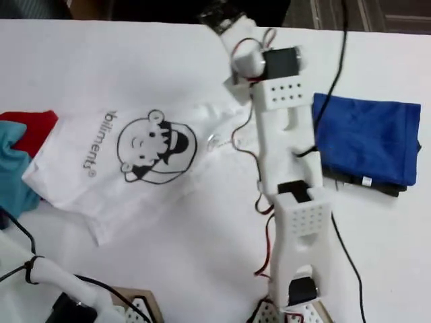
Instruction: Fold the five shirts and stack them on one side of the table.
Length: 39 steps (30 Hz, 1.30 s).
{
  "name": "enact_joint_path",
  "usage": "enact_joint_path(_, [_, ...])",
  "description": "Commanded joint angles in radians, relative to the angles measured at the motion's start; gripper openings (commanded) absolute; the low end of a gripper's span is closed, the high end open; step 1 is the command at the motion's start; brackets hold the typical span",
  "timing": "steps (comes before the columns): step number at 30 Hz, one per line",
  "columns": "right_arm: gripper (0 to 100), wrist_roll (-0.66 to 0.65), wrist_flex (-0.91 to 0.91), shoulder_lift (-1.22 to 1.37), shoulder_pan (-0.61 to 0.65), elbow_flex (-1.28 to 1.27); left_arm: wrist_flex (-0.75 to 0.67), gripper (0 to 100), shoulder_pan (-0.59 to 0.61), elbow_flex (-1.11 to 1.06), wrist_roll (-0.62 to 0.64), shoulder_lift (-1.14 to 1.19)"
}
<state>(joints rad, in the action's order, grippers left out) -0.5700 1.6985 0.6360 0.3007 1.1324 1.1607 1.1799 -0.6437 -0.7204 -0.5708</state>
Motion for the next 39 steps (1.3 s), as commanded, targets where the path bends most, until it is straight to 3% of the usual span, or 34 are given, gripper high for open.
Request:
enact_joint_path(1, [28.2,0.069,0.016,-0.010,0.090,-0.049,0.002,26,0.046,0.042,0.008,-0.029])
enact_joint_path(7, [30.3,0.149,0.013,-0.062,0.311,-0.361,-0.069,26,0.259,0.186,0.212,-0.021])
enact_joint_path(11, [30.2,0.218,0.004,-0.145,0.483,-0.437,-0.121,26,0.345,0.219,0.163,-0.018])
enact_joint_path(18, [30.2,0.299,-0.045,-0.200,0.693,-0.535,-0.210,26,0.359,0.216,0.104,0.084])
enact_joint_path(29, [30.2,0.307,-0.401,-0.200,0.736,-0.939,-0.204,26,0.351,0.240,0.110,0.129])
enact_joint_path(36, [30.0,0.259,-0.533,-0.199,0.708,-1.079,-0.155,26,0.351,0.240,0.110,0.127])
enact_joint_path(39, [20.7,0.259,-0.565,-0.199,0.644,-1.096,-0.100,26,0.339,0.240,0.112,0.127])
